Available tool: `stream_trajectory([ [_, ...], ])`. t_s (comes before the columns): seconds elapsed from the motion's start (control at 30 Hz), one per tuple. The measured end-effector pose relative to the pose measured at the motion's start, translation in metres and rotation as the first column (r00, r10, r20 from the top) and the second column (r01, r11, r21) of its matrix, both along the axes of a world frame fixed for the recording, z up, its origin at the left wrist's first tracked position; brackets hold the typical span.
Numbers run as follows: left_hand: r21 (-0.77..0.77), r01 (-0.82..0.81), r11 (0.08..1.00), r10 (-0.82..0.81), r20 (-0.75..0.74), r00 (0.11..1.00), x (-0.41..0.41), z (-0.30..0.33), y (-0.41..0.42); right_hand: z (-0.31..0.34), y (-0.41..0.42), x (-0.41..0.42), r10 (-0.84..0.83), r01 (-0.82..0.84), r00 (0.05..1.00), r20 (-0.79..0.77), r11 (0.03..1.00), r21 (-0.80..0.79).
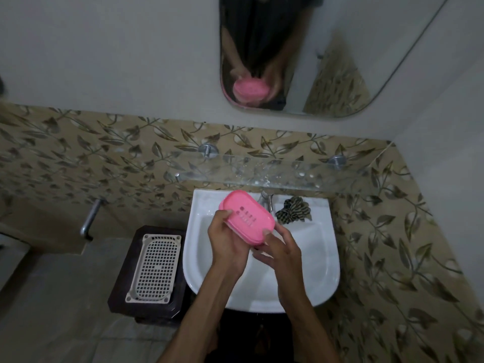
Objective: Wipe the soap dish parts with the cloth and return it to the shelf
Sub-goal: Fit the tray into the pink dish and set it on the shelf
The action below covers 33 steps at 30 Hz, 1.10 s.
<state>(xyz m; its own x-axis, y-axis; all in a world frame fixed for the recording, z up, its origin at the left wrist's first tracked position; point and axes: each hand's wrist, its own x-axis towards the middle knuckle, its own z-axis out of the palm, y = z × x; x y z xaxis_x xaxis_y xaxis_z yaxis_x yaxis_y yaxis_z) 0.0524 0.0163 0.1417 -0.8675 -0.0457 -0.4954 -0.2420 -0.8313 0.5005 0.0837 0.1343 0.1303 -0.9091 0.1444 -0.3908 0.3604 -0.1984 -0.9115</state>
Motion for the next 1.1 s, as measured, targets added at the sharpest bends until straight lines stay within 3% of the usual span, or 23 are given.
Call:
stream_trajectory([
  [0.07, -0.074, 0.065, 0.995, -0.068, -0.047, 0.997, -0.001, 0.002, 0.009, 0.003, 0.006, -0.006, -0.065, 0.068, 0.997, 0.039, 0.994, -0.082],
  [0.23, -0.249, 0.185, 0.951, -0.208, -0.073, 0.975, -0.014, 0.005, 0.007, 0.012, 0.034, -0.023, -0.086, 0.103, 0.988, -0.13, 0.986, 0.129],
  [0.33, -0.349, 0.23, 0.909, -0.25, -0.013, 0.968, -0.029, 0.014, 0.006, 0.015, 0.047, -0.034, -0.071, 0.101, 0.981, -0.181, 0.982, 0.16],
  [0.6, -0.467, 0.036, 0.884, -0.047, -0.011, 0.999, -0.043, 0.017, 0.028, 0.021, 0.065, -0.051, -0.133, 0.123, 0.964, -0.231, 0.991, -0.06],
  [0.7, -0.518, 0.02, 0.855, -0.042, -0.032, 0.999, -0.046, 0.015, 0.03, 0.021, 0.07, -0.06, -0.143, 0.131, 0.966, -0.217, 0.989, -0.067],
  [0.93, -0.743, 0.017, 0.669, -0.106, -0.073, 0.992, -0.097, 0.016, 0.015, 0.025, 0.073, -0.134, -0.078, 0.11, 0.98, -0.182, 0.978, 0.177],
  [1.1, -0.855, 0.098, 0.51, -0.157, 0.019, 0.987, -0.153, 0.011, 0.01, 0.027, 0.068, -0.191, 0.005, 0.114, 0.975, -0.221, 0.847, 0.519],
])
